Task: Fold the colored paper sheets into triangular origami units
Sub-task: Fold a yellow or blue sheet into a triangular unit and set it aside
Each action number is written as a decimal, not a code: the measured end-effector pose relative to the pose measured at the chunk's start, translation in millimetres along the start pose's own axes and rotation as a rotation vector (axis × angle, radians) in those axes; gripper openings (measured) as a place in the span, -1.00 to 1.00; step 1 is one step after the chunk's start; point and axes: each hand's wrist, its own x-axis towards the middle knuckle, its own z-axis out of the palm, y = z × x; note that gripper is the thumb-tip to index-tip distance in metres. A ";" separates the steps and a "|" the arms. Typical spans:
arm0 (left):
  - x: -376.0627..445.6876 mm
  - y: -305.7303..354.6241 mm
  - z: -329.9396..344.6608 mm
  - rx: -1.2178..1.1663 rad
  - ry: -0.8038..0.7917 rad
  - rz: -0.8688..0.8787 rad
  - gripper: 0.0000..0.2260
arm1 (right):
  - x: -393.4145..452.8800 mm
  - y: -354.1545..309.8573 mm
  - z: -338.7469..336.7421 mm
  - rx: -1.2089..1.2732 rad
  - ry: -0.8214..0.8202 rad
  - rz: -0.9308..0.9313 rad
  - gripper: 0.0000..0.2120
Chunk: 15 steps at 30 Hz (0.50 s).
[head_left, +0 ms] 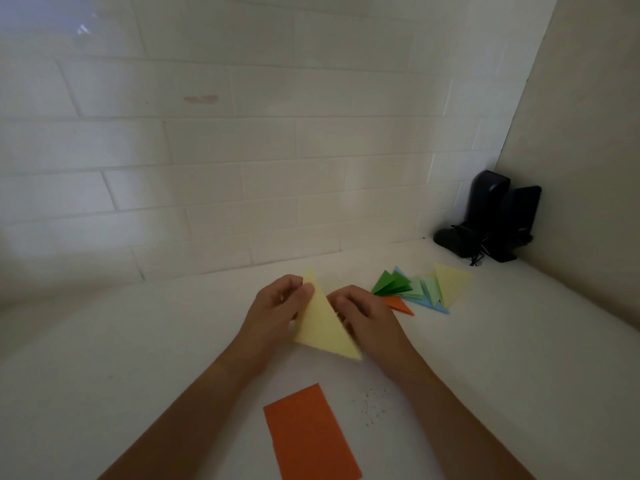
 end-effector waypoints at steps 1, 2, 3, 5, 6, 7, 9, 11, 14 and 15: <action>-0.4 0.4 0.3 0.041 0.020 -0.024 -0.78 | -0.7 -0.8 -0.4 0.054 0.013 0.029 -0.75; -0.8 0.5 0.5 0.078 0.021 -0.045 -0.81 | -1.2 -1.3 -1.1 0.114 0.022 0.050 -0.73; -0.9 -0.3 0.5 0.112 0.001 -0.065 -0.82 | -1.5 -2.1 -1.8 0.164 0.033 0.061 -0.71; -1.3 -1.9 0.8 0.181 -0.057 -0.089 -0.83 | -2.1 -4.1 -2.8 0.206 0.042 0.062 -0.73; -2.2 -2.7 0.9 0.207 -0.087 -0.090 -0.84 | -2.4 -4.8 -3.0 0.188 0.037 0.049 -0.76; -3.0 -2.8 1.4 0.226 -0.118 -0.082 -0.84 | -2.9 -5.5 -3.0 0.157 0.024 0.030 -0.80; -3.8 -3.2 2.3 0.246 -0.165 -0.063 -0.83 | -4.2 -6.1 -2.4 0.113 -0.014 -0.008 -0.88; -4.0 -4.5 2.1 0.264 -0.174 -0.064 -0.83 | -4.4 -4.8 -1.7 0.092 -0.027 -0.026 -0.89; 0.1 -9.5 -0.9 0.293 -0.126 -0.087 -0.90 | -2.3 0.2 -2.2 0.095 0.051 -0.013 -0.88; 1.3 -10.2 -1.2 0.275 -0.094 -0.096 -0.93 | -1.5 1.8 -2.8 0.120 0.084 -0.003 -0.89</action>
